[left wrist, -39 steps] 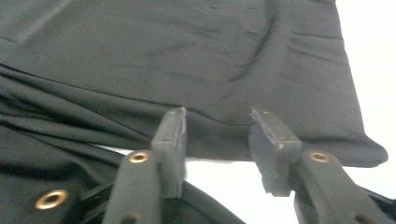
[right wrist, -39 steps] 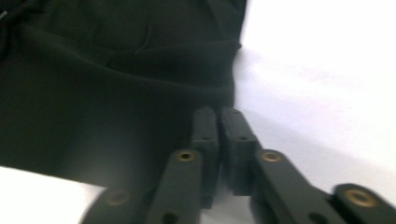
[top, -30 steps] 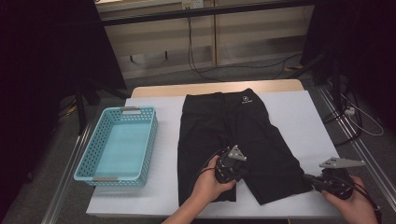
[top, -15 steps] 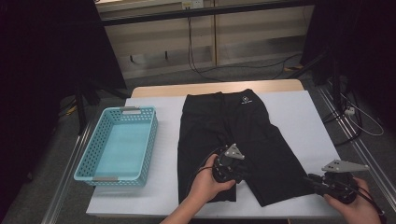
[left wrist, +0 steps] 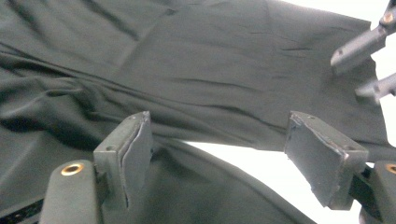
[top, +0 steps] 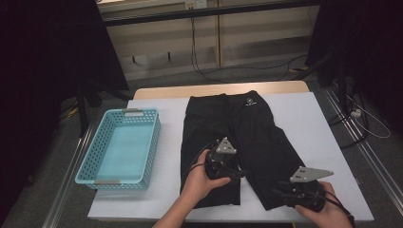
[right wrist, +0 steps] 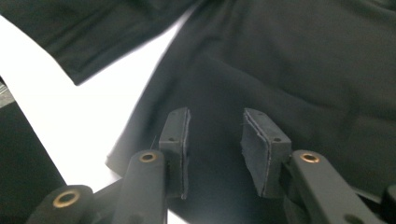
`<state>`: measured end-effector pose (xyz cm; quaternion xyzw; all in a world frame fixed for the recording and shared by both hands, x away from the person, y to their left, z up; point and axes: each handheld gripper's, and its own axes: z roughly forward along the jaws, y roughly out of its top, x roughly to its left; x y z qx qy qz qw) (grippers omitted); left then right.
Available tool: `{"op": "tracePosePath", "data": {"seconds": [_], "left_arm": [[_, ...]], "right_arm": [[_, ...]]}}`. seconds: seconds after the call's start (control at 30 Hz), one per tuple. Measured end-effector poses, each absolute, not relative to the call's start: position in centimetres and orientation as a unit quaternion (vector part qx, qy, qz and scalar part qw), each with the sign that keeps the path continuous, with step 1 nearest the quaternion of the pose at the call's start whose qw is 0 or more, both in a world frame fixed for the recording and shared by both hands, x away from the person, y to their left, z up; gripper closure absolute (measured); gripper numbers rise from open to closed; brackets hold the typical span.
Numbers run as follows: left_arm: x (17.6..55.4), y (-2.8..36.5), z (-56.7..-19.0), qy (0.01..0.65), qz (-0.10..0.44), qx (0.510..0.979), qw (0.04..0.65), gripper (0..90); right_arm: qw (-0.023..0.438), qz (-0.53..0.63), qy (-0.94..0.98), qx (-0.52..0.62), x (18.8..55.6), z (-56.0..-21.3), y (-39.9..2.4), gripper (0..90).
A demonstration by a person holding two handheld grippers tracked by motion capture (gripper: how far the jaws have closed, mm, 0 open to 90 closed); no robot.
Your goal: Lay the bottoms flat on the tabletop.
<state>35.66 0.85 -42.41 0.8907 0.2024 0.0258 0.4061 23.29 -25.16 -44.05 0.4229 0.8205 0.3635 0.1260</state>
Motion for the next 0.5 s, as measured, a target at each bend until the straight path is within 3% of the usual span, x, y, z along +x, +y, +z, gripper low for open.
{"op": "tracePosePath", "data": {"seconds": [0.27,0.37,0.43,0.5], "left_arm": [[36.5,2.5,-42.2,0.227,0.034,0.883,0.41,22.6],[36.8,2.9,-42.2,0.232,0.038,0.881,0.41,22.5],[36.9,3.1,-42.2,0.234,0.038,0.881,0.41,22.5],[37.0,3.3,-42.1,0.237,0.041,0.879,0.411,22.4]], "right_arm": [[0.102,0.373,0.838,0.384,22.9,-44.2,-21.9,63.1],[0.104,0.353,0.855,0.366,22.6,-44.6,-20.6,70.8],[0.12,0.345,0.86,0.356,22.5,-44.7,-20.4,84.8],[0.111,0.348,0.857,0.363,22.6,-44.6,-20.6,88.9]]}}
